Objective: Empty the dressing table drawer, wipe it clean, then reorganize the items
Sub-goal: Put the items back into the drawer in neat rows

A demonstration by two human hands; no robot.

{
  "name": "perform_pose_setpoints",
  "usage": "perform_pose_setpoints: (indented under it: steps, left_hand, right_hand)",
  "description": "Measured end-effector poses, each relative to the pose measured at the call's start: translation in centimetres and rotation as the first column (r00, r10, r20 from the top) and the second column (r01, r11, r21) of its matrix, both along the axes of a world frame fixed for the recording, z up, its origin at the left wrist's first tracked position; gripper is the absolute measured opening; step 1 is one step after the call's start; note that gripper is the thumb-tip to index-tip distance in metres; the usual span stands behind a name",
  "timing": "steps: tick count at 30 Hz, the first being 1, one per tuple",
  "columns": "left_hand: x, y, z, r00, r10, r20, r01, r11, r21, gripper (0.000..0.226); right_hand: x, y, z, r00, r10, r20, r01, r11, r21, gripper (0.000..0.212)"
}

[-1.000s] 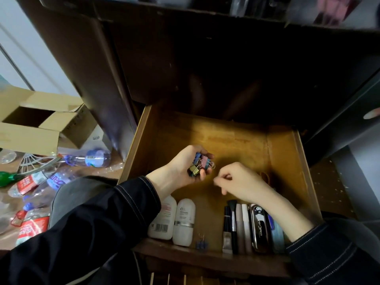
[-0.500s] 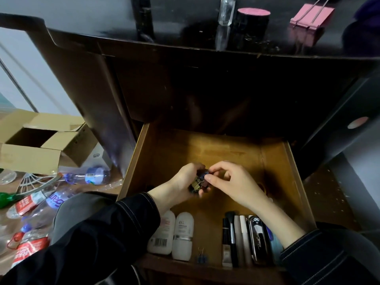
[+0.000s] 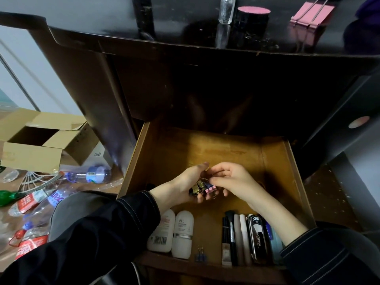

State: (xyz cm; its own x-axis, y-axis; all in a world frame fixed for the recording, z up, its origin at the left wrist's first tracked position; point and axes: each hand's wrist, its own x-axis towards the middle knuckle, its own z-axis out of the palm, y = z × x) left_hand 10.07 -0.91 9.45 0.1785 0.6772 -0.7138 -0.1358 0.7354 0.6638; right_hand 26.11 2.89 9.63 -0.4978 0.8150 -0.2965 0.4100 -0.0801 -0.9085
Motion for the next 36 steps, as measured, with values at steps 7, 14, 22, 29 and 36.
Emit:
perform_pose_setpoints:
  steps: [7,14,22,29,36]
  left_hand:
    - [0.0,-0.1,-0.3,0.995,-0.021,0.096,0.032,0.994,-0.107,0.058]
    - [0.0,-0.1,-0.3,0.992,-0.052,0.114,0.065,0.992,-0.108,0.059]
    - [-0.2,0.1,-0.4,0.989,-0.049,0.139,0.06,0.995,-0.08,0.049]
    - [-0.4,0.4,-0.5,0.984,-0.01,0.176,0.019,0.999,-0.049,0.037]
    - [-1.1,0.6,-0.5,0.931,0.111,0.347,-0.073,0.99,-0.123,0.019]
  right_hand:
    - [-0.1,-0.5,0.4,0.996,0.085,0.022,-0.083,0.992,-0.091,0.023]
    - [0.2,-0.3,0.9,0.997,0.064,-0.031,-0.068,0.982,-0.177,0.026]
    - [0.5,0.1,0.3,0.991,-0.089,-0.104,0.061,0.967,-0.246,0.022]
    - [0.8,0.4,0.8,0.919,-0.307,-0.248,0.229,0.927,-0.299,0.031]
    - [1.1,0.6,0.9,0.884,-0.368,-0.289,0.279,0.911,-0.305,0.031]
